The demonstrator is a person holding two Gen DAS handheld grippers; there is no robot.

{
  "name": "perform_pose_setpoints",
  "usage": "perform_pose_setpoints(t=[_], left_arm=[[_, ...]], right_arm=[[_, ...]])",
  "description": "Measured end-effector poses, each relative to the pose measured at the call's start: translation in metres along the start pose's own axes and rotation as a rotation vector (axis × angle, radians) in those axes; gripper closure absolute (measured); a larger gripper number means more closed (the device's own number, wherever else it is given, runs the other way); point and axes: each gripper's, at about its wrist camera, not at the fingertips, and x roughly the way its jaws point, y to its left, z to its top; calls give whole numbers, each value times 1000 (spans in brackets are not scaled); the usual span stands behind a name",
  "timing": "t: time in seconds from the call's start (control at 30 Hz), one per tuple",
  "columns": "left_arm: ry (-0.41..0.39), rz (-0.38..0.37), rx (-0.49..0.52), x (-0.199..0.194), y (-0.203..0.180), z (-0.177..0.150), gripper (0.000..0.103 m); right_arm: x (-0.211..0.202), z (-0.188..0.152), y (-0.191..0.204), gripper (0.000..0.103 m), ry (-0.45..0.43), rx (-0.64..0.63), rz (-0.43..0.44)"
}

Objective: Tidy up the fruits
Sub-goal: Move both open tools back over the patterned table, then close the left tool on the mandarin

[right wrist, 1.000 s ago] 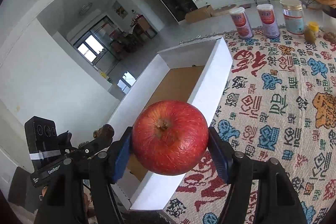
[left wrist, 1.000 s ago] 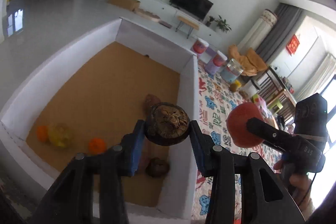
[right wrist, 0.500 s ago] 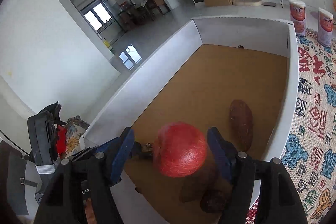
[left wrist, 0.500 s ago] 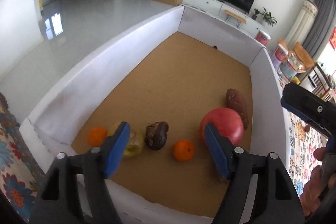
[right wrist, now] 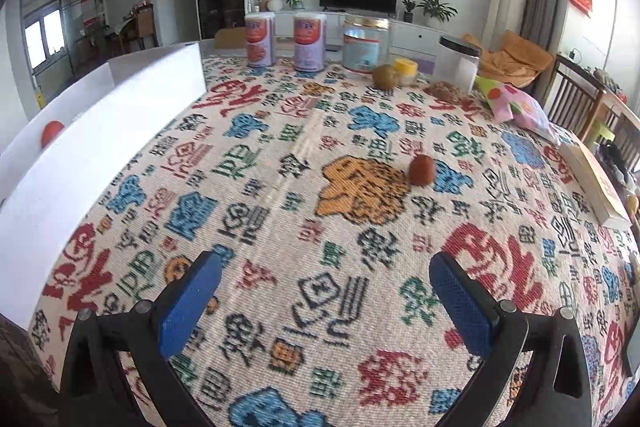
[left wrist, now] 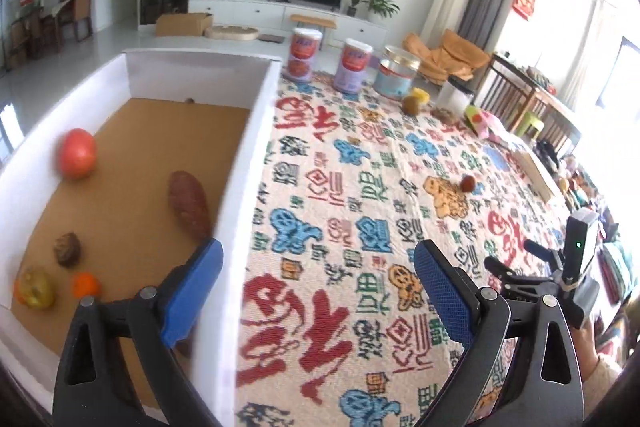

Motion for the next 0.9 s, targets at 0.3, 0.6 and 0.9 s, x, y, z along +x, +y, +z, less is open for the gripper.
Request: perform_pose_setpoints(t=[0.3,0.6,0.9], left_arm=[[142,14,204,125,-118,-26,6],[124,77,243,169,-129,-24,5],[137,81,250,173,-133,-23,2]], right_arm=[[-8,-59,-132,0,32,311,-98],[5,-62,-156,0,100,361,-213],[15,-64,-158,0,145,366,-234]])
